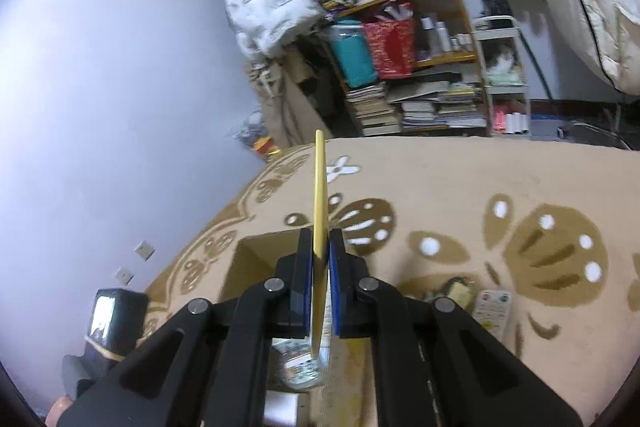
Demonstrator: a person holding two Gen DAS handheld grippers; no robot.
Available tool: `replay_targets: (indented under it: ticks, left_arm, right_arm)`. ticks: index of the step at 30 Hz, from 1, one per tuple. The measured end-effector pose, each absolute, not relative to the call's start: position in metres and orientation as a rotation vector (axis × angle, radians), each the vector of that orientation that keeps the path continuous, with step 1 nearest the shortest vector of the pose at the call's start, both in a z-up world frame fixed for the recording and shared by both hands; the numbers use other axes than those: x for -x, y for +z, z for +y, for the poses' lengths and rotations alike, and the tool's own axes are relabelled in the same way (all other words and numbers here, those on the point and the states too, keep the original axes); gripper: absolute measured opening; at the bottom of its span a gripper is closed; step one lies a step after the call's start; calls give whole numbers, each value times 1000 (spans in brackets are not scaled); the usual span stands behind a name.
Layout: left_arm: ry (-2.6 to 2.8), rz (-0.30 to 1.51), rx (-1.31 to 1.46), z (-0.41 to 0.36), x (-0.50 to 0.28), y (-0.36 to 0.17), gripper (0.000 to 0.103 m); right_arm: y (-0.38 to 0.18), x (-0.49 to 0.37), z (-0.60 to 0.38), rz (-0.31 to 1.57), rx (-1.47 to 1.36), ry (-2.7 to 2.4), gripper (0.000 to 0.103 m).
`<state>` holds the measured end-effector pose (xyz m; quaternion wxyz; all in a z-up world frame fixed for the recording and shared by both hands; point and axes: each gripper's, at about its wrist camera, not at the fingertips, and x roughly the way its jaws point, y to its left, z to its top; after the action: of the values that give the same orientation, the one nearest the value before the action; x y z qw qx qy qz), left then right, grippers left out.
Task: Organize rigid objects
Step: 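Lower the yellow-green item into the box and open the right gripper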
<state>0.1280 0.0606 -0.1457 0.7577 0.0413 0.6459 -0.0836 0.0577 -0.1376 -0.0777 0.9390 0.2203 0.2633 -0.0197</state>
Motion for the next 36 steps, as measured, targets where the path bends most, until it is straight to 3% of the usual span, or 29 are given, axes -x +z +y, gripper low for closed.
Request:
replay_targets:
  ticks: [16,36]
  left_arm:
    - [-182,1405,-94,60,-127,-145,13]
    - [-186,1408,-85,63,-129,-145,13]
  right_arm:
    - [-134,-92,-96,736,-382,39,9]
    - [-156,-104,-80,852,-266,11,9]
